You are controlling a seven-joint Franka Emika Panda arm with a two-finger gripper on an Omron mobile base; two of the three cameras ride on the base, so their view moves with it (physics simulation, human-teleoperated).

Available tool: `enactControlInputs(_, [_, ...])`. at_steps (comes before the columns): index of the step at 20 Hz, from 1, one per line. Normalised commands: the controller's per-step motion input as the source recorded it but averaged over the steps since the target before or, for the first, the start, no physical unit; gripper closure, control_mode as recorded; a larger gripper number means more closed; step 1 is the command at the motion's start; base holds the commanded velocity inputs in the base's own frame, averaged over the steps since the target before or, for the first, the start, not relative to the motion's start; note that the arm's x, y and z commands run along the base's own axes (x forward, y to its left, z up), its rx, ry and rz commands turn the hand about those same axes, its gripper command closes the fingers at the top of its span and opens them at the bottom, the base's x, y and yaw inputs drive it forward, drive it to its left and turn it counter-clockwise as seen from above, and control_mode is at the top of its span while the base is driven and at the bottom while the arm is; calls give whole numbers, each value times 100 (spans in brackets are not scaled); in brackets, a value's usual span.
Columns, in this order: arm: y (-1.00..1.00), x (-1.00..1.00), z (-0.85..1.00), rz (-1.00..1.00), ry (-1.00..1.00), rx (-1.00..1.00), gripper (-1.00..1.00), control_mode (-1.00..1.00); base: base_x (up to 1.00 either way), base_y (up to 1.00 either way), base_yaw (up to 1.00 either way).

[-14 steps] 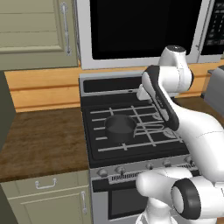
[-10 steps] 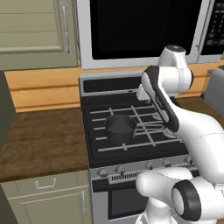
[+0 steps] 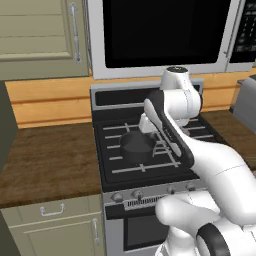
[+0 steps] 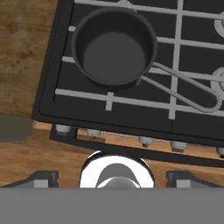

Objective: Turn off the front left burner of the stove.

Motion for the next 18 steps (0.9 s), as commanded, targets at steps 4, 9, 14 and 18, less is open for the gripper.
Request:
enactControlInputs(4, [91,-37,-66,8,14,-18,-100,-100,0,0,0])
enactControlInputs(9, [92,-34,-68,2,3,-31,-100,-100,0,0,0])
enactControlInputs(14, [76,-41,-63,0,0,-32,-100,-100,0,0,0])
enactControlInputs(18, [42,-38,-50,0,0,-29,-100,-100,0,0,0])
